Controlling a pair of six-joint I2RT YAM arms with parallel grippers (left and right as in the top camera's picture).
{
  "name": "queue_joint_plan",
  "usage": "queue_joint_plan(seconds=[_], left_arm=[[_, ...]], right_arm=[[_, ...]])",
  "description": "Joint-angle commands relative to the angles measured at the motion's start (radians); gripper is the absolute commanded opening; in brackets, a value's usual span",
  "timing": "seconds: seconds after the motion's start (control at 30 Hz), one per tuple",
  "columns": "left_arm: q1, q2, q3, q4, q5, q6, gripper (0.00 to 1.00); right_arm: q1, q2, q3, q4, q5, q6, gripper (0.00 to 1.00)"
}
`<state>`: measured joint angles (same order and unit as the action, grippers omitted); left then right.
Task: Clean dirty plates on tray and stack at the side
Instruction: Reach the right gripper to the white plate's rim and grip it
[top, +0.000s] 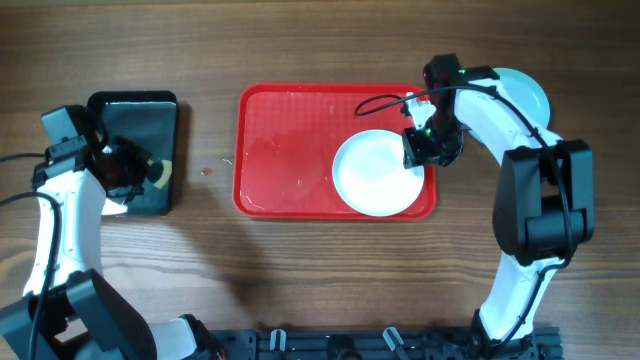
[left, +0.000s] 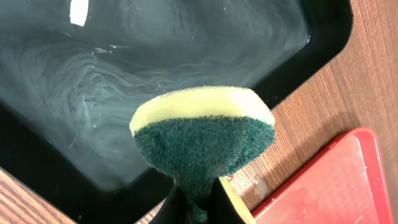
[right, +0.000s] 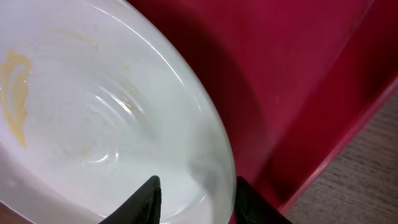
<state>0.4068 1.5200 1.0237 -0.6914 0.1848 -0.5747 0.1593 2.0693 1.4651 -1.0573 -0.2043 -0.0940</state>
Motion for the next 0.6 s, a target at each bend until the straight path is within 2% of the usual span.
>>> queue_joint_plan(seconds=[0.0, 0.17, 0.2, 0.3, 0.37, 0.57], left_arm=[[0.003, -0.018, -0.010, 0.002, 0.010, -0.006, 0.04], [-0.002, -0.018, -0.010, 0.009, 0.054, -0.005, 0.04], [-0.011, -0.018, -0.010, 0.010, 0.055, -0.005, 0.04], [-0.056, -0.018, -0.010, 0.023, 0.117, 0.069, 0.04], [-0.101, -0.018, -0.010, 0.035, 0.172, 0.101, 0.04], [-0.331, -0.018, -0.010, 0.071, 0.178, 0.095, 0.04]], right_arm=[[0.000, 0.014, -0.079, 0.023, 0.003, 0.115, 0.39], [0.000, 0.014, -0.130, 0.067, 0.002, 0.177, 0.35], [0.000, 0.014, -0.130, 0.079, -0.011, 0.179, 0.24], [0.001, 0.014, -0.130, 0.127, -0.047, 0.227, 0.05], [0.001, 0.014, -0.130, 0.158, -0.074, 0.271, 0.04], [0.075, 0.014, -0.130, 0.280, -0.133, 0.355, 0.04]])
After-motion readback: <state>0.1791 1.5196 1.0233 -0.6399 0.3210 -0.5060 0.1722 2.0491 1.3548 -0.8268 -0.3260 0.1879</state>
